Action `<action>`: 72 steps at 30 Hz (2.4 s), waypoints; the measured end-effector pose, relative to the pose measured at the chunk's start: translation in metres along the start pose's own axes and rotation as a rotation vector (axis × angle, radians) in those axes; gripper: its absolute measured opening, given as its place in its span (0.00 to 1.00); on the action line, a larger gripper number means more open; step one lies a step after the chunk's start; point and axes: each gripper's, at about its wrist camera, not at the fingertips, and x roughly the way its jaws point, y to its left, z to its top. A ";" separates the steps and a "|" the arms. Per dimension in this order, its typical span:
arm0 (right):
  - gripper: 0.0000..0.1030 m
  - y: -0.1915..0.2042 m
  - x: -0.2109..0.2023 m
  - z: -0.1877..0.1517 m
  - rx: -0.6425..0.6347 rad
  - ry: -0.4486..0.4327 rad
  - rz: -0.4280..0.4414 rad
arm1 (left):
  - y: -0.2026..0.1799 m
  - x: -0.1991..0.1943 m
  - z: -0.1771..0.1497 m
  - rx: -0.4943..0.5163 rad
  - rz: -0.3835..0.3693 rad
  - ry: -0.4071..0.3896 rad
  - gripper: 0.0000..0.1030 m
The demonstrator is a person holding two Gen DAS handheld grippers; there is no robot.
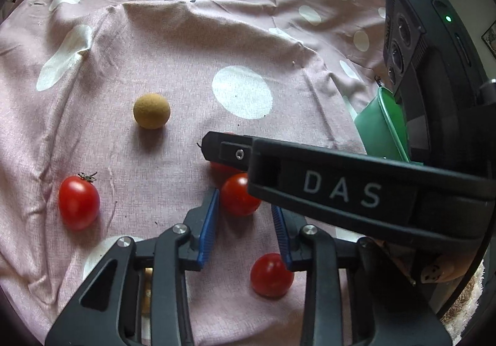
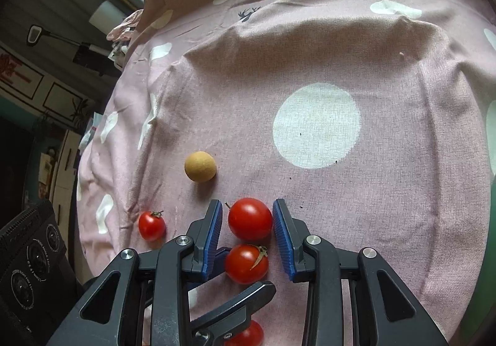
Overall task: Organize fruits
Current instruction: 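Close the right tool around a red cherry tomato, then carry the tomato into the green bowl and open the right tool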
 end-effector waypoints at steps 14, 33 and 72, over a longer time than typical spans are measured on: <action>0.30 0.000 -0.002 -0.005 -0.007 -0.025 -0.028 | -0.009 0.002 -0.005 0.049 0.003 -0.023 0.26; 0.29 -0.015 -0.052 -0.019 0.067 -0.154 -0.036 | -0.012 -0.026 -0.009 0.042 0.008 -0.095 0.26; 0.29 -0.104 -0.215 -0.078 0.336 -0.575 -0.091 | -0.168 -0.055 0.010 0.268 -0.136 -0.261 0.26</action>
